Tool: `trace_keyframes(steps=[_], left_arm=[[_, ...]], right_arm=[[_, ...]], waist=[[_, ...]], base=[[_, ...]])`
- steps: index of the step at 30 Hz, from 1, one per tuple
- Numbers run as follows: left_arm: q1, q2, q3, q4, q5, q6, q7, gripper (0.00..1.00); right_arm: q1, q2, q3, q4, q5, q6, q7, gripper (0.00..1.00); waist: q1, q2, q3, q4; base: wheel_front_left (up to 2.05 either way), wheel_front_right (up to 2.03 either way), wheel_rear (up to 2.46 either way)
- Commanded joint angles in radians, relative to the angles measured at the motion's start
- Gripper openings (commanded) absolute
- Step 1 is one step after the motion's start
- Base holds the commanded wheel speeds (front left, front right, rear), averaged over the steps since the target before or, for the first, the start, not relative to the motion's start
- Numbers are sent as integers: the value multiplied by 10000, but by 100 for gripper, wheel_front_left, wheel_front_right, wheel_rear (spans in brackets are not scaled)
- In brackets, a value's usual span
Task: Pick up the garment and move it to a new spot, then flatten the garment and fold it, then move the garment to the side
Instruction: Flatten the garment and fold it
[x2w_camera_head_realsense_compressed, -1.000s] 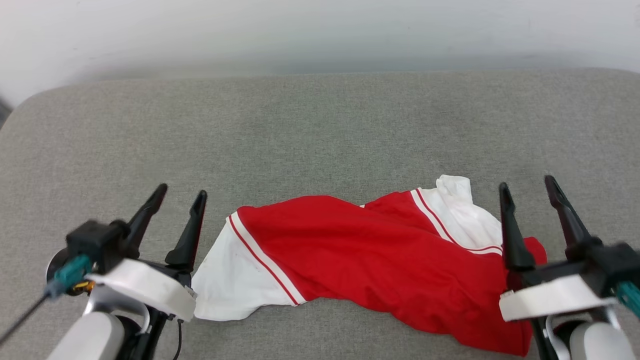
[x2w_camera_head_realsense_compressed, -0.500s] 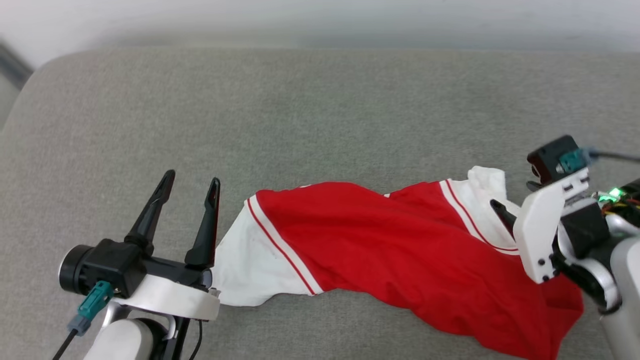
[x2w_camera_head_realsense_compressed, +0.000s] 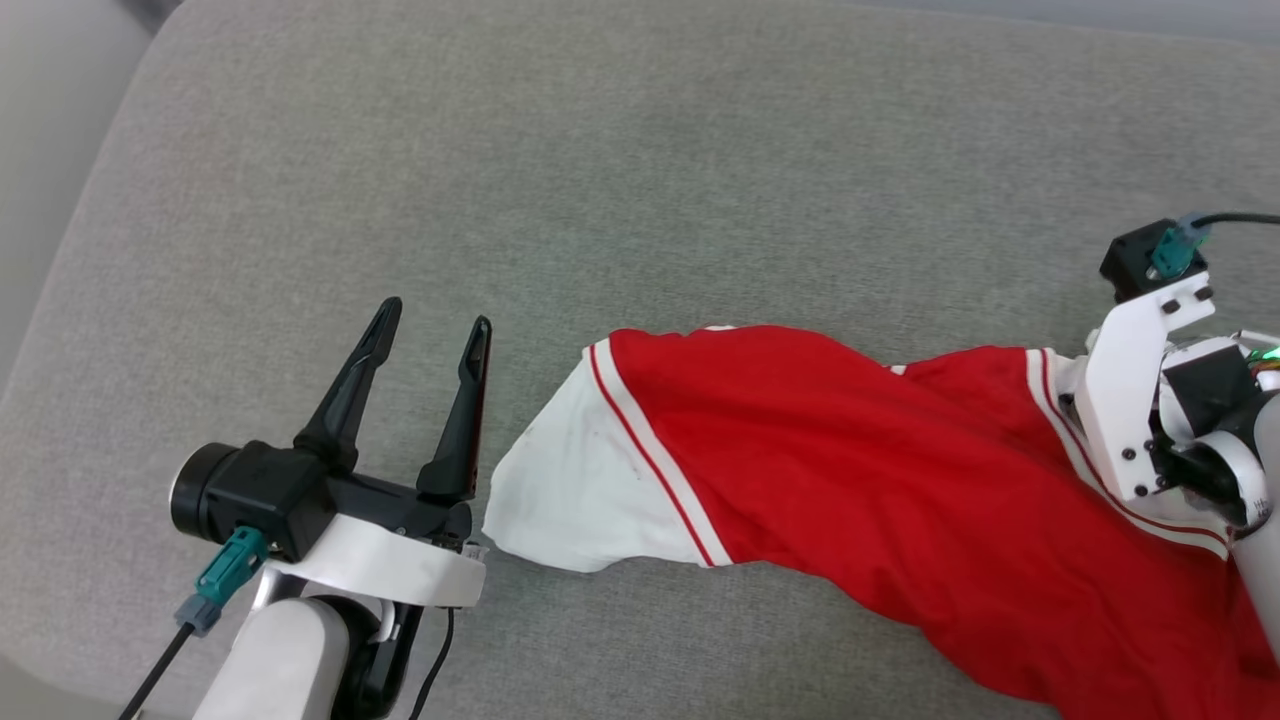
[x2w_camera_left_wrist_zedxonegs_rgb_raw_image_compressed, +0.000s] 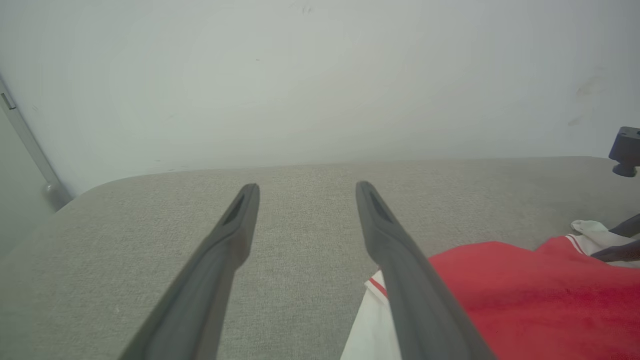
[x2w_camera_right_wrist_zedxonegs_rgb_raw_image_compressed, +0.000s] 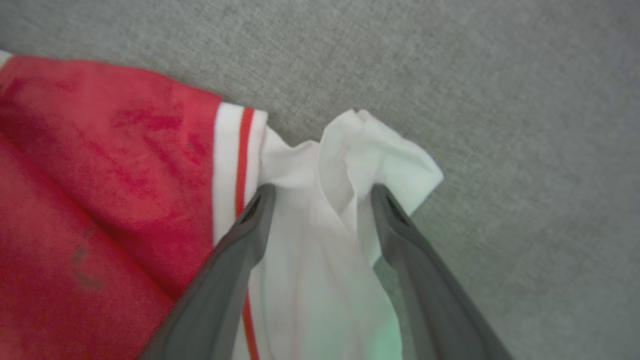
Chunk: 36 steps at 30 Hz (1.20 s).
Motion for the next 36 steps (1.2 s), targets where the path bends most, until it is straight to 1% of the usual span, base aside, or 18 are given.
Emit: trace_keyframes(steps=[1, 4, 5, 6, 9, 12, 15, 20, 23, 26, 31, 34, 36], left_arm=[[-169, -102, 67, 27, 59, -75, -25, 100], [-157, -276, 222, 113, 184, -268, -25, 100], [-150, -341, 252, 140, 231, -313, -25, 100], [-133, -396, 278, 180, 293, -381, -25, 100], [-100, -543, 363, 281, 445, -530, -25, 100], [-47, -681, 495, 341, 547, -641, -25, 100], [-4, -714, 637, 385, 621, -742, -25, 100], [-22, -765, 867, 359, 741, -887, -26, 100], [7, -798, 968, 318, 793, -928, -26, 100], [65, -816, 1077, 301, 839, -975, -26, 100], [72, -854, 1191, 357, 890, -1033, -26, 100], [104, -885, 1236, 422, 940, -1057, -26, 100], [187, -905, 1310, 455, 955, -1061, -24, 100]], right_arm=[[108, 106, 96, 403, -121, -7, -58, 100], [223, 103, 305, 960, -192, -7, -263, 100], [263, 105, 366, 1108, -198, -7, -328, 35], [263, 113, 352, 1222, -183, -7, -454, 0], [-25, 9, 57, 1361, -274, -10, -1023, 0], [-496, -93, -347, 1281, -418, -13, -1938, 0], [-931, -150, -738, 1240, -550, -10, -2800, 0], [-1295, -437, -1611, 1510, -785, -10, -4014, 0], [-1243, -689, -2206, 1783, -1037, -10, -4517, 0], [-932, -785, -2804, 2168, -1206, -8, -4776, 0], [-260, -520, -4017, 2796, -1312, -8, -4946, 0], [238, -166, -4865, 3063, -1390, -8, -5150, 0], [512, 68, -5180, 3113, -1496, -8, -5319, 0]], waist=[[1, 0, 209, 248], [1, 0, 283, 366], [1, 0, 288, 392], [1, 0, 285, 411], [1, 0, 248, 393], [1, 0, 144, 270], [1, 0, 29, 105], [1, 0, -32, -67], [1, 0, -12, -143], [1, 0, -10, -209], [1, 0, -45, -285], [1, 0, -157, -371], [1, 0, -235, -491]], base=[[0, 0, 0], [0, 0, 0], [0, 0, 0], [0, 0, 0], [0, 0, 0], [0, 0, 0], [0, 0, 0], [0, 0, 0], [0, 0, 0], [0, 0, 0], [0, 0, 0], [0, 0, 0], [0, 0, 0]])
